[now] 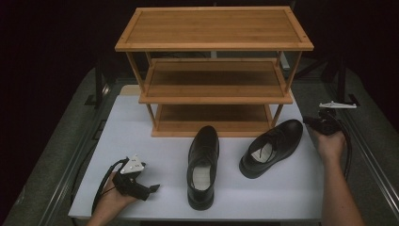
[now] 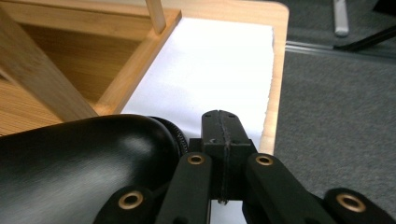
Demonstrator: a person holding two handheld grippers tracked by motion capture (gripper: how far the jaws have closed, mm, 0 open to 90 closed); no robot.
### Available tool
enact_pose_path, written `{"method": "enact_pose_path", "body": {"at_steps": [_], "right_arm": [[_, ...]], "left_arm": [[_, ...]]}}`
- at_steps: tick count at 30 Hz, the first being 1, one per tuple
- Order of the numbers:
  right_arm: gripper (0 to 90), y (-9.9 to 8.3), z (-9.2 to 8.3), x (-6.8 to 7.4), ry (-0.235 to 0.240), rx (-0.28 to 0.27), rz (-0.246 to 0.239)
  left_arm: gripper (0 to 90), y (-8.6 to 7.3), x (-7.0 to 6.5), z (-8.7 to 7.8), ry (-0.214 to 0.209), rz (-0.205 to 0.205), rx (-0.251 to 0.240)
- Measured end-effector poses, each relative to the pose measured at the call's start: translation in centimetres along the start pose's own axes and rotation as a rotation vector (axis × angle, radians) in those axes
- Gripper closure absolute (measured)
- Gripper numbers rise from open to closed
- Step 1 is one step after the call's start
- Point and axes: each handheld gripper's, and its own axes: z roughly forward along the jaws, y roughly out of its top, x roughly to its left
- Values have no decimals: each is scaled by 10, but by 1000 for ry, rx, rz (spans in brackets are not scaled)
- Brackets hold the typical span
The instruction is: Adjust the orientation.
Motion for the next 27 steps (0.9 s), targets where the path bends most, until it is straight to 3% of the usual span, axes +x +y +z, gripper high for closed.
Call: {"method": "enact_pose_path", "body": {"at_steps": [3, 4, 6, 10, 12, 18, 27], "right_arm": [[900, 1, 6, -1, 13, 24, 10], [900, 1, 10, 0, 37, 40, 6], [900, 1, 11, 1, 31, 39, -1], [900, 0, 13, 4, 83, 36, -23], [900, 0, 15, 12, 126, 47, -51], [900, -3, 20, 30, 191, 63, -99], [900, -15, 20, 52, 244, 55, -134]], "left_arm": [[17, 0, 0, 0, 0, 1, 1], [17, 0, 0, 0, 0, 1, 1], [17, 0, 0, 0, 0, 2, 2], [17, 0, 0, 0, 0, 0, 1], [17, 0, 0, 0, 0, 2, 2], [17, 0, 0, 0, 0, 2, 2], [16, 0, 0, 0, 1, 1, 1]]}}
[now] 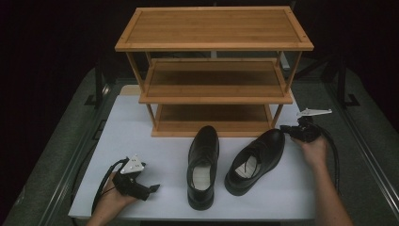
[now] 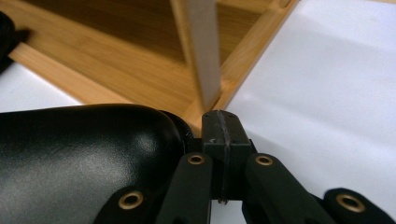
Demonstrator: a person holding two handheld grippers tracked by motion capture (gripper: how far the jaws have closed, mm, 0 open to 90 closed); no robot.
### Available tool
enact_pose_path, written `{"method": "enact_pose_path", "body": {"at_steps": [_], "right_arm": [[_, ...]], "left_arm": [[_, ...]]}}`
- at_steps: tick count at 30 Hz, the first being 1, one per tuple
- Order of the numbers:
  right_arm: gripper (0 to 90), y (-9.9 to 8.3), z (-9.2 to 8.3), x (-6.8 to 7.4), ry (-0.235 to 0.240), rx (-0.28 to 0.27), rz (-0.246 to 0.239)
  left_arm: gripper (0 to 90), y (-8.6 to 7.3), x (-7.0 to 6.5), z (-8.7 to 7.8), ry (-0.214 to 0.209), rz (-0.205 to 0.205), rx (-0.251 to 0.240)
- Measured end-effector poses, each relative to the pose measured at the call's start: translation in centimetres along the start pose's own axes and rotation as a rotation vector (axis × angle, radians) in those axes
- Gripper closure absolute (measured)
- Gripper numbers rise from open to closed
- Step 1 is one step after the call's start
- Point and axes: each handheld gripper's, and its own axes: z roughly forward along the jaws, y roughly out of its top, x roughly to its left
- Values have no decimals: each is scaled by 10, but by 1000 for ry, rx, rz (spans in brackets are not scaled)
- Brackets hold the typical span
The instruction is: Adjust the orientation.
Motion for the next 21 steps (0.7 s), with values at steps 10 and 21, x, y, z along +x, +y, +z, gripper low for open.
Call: {"method": "enact_pose_path", "body": {"at_steps": [10, 21], "right_arm": [[900, -6, 1, 25, 32, 0, -50], [900, -22, -33, 40, 32, -30, -56]], "left_arm": [[17, 0, 0, 0, 2, 1, -1], [17, 0, 0, 0, 1, 2, 3]]}}
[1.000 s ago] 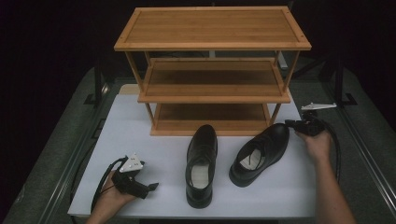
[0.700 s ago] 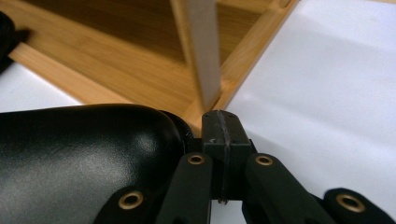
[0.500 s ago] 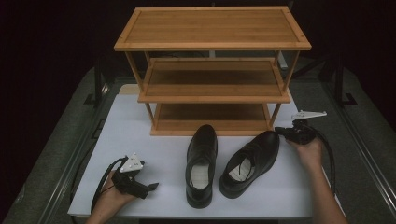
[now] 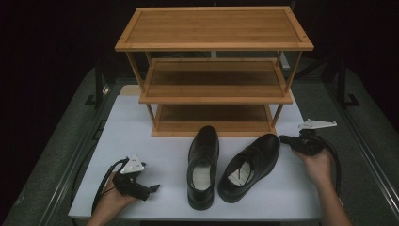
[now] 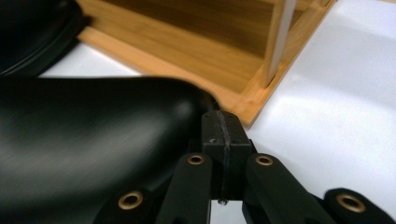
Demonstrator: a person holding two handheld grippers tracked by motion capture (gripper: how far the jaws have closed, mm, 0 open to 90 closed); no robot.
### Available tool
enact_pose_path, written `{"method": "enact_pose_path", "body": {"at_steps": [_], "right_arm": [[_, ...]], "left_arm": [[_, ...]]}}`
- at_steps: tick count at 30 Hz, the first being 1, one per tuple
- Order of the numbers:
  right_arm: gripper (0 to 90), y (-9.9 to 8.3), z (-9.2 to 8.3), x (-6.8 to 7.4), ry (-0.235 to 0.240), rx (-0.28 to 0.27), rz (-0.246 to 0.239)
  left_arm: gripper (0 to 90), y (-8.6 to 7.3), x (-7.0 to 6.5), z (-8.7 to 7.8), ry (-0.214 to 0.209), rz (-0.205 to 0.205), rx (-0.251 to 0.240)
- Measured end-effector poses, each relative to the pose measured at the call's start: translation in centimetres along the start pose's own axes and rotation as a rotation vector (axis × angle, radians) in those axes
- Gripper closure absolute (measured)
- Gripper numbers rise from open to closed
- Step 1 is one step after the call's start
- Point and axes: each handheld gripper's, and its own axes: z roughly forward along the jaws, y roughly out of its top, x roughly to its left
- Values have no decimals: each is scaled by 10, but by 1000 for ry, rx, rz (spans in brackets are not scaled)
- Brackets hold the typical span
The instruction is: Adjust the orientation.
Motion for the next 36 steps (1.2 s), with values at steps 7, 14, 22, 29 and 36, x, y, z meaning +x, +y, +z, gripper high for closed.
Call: {"method": "enact_pose_path", "body": {"at_steps": [7, 14, 22, 29, 36], "right_arm": [[900, -16, -17, 22, 11, 2, -27], [900, -38, -26, 37, 30, 23, -24], [900, -53, -21, 47, 70, 57, -24], [900, -52, -16, 47, 73, 65, -27], [900, -47, -9, 45, 74, 64, -24]], "left_arm": [[17, 0, 0, 0, 0, 0, 0], [17, 0, 0, 0, 0, 0, 0], [17, 0, 0, 0, 0, 0, 1], [16, 0, 0, 0, -1, -1, 1], [16, 0, 0, 0, -1, -1, 1]]}}
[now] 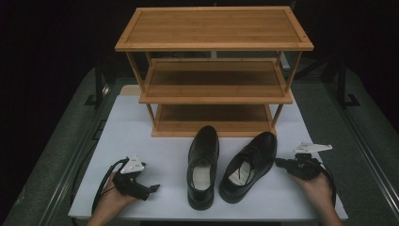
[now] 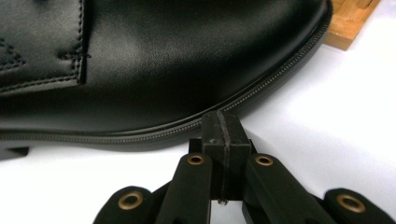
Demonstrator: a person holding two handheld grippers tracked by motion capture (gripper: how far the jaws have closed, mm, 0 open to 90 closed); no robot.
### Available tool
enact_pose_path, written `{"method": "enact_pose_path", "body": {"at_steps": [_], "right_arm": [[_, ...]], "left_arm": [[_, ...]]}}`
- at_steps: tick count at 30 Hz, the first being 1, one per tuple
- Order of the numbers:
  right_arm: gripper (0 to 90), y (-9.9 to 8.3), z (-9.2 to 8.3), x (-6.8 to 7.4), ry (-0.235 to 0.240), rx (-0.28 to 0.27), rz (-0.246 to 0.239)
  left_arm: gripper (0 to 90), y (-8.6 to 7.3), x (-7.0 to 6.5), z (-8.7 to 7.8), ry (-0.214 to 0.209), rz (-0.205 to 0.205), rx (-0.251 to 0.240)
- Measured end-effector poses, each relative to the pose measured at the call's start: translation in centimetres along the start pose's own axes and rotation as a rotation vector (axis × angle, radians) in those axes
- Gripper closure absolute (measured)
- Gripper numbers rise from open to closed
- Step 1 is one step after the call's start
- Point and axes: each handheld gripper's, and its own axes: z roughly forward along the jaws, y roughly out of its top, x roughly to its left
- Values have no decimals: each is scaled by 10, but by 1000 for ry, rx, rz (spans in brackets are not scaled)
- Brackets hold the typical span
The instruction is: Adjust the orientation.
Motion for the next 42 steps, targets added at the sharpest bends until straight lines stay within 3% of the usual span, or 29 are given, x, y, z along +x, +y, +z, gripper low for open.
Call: {"method": "enact_pose_path", "body": {"at_steps": [19, 32, 37, 42], "right_arm": [[900, 31, 30, 0, 17, 32, -20], [900, 45, 46, 13, 49, 31, -49], [900, 53, 55, 24, 59, 36, -85], [900, 54, 57, 25, 71, 33, -84]], "left_arm": [[16, 0, 0, 0, 0, -1, -1], [16, 0, 0, 0, -1, -4, -3], [16, 0, 0, 0, -1, -3, -3], [17, 0, 0, 0, 0, -1, 0]]}}
